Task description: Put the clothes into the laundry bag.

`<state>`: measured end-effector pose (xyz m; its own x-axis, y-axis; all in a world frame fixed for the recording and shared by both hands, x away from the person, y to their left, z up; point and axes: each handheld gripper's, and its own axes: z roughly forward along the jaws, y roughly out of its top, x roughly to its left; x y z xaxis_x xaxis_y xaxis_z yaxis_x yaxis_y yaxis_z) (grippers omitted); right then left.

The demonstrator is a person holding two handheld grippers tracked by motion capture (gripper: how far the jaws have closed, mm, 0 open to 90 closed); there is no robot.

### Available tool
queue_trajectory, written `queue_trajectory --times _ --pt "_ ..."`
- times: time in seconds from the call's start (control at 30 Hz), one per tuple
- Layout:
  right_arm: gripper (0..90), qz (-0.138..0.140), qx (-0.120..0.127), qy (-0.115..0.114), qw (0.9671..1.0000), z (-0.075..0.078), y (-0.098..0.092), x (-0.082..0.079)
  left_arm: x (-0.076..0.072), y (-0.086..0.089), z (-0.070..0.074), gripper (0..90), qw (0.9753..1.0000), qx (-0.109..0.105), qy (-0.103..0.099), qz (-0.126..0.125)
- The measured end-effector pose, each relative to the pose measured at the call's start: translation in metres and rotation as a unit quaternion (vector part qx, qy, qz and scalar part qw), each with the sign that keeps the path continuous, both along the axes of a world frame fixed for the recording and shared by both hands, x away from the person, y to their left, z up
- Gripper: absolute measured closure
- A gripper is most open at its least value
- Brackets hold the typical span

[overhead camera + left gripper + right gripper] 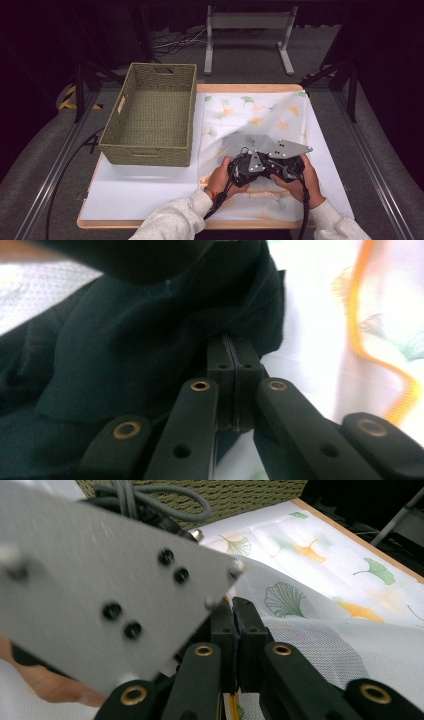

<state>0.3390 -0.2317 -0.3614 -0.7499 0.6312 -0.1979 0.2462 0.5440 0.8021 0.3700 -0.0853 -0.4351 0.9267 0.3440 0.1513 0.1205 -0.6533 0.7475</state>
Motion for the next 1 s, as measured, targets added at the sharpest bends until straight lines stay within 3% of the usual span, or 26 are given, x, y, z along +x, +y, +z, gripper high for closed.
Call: queue_trajectory --times 0.17,0.33,0.73,0.87,1.0 --pt "89.2 -0.011 -0.006 0.005 0.9999 -0.002 -0.002 0.003 0.005 0.001 -0.003 89.7 0.9994 -0.003 -0.02 0.029" --pt "89.2 -0.016 -0.004 0.017 0.9997 -0.006 -0.006 0.007 0.013 0.009 -0.003 89.8 0.9986 -0.009 -0.009 0.051" --pt "89.2 -0.013 -0.005 0.019 0.9997 -0.006 -0.005 0.007 0.027 0.029 0.001 89.8 0.994 -0.037 0.011 0.102" --pt "89.2 -0.012 -0.006 0.019 0.9997 -0.006 -0.004 0.006 0.027 0.032 0.002 89.8 0.9931 -0.041 0.016 0.108" --pt "89.2 -0.01 -0.005 0.018 0.9998 -0.005 -0.005 0.005 0.023 0.038 0.004 89.2 0.9938 -0.04 0.017 0.102"
